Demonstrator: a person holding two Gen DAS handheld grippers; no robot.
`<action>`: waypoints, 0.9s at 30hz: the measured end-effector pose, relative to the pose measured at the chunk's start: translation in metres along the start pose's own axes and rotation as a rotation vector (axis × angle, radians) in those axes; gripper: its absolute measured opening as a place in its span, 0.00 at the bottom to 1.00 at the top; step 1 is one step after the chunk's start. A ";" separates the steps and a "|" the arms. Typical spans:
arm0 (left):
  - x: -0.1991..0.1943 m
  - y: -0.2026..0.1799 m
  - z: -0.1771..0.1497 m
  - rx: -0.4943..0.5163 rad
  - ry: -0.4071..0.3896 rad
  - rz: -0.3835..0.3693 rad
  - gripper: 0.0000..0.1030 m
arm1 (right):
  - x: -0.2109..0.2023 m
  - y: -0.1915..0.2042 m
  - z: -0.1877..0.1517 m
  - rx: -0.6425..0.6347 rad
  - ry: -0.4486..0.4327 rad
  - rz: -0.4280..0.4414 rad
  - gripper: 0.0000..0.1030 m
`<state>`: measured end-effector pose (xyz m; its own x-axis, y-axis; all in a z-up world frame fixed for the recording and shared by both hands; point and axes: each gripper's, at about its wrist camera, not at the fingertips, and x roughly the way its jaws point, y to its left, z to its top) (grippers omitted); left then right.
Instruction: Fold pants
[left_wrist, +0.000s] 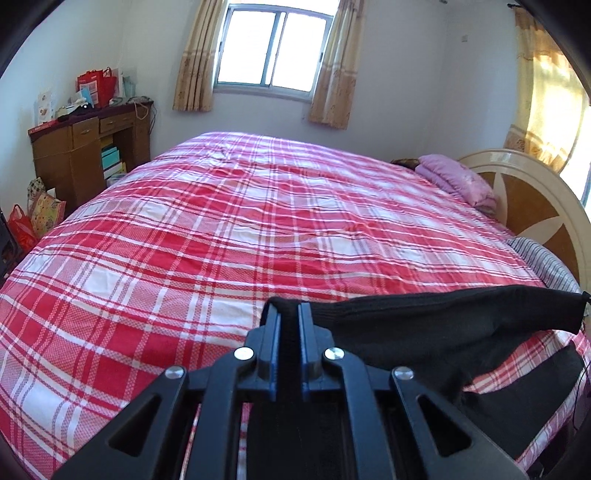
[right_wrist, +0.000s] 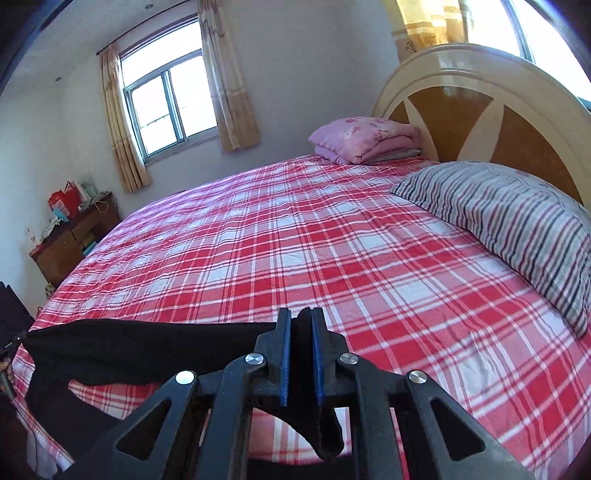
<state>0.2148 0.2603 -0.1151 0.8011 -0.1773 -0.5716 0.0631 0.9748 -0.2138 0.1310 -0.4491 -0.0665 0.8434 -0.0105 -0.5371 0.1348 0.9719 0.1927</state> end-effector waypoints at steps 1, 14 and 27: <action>-0.004 0.001 -0.004 0.001 -0.008 -0.008 0.09 | -0.007 -0.004 -0.008 0.009 0.000 0.001 0.10; -0.056 0.020 -0.084 0.053 -0.034 -0.094 0.14 | -0.030 -0.031 -0.096 -0.011 0.195 -0.017 0.11; -0.104 0.058 -0.115 -0.058 -0.036 -0.030 0.17 | -0.098 0.023 -0.081 -0.103 0.090 -0.026 0.31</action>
<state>0.0667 0.3202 -0.1587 0.8205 -0.1998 -0.5356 0.0531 0.9595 -0.2766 0.0091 -0.4070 -0.0761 0.7899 -0.0196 -0.6129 0.0981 0.9907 0.0947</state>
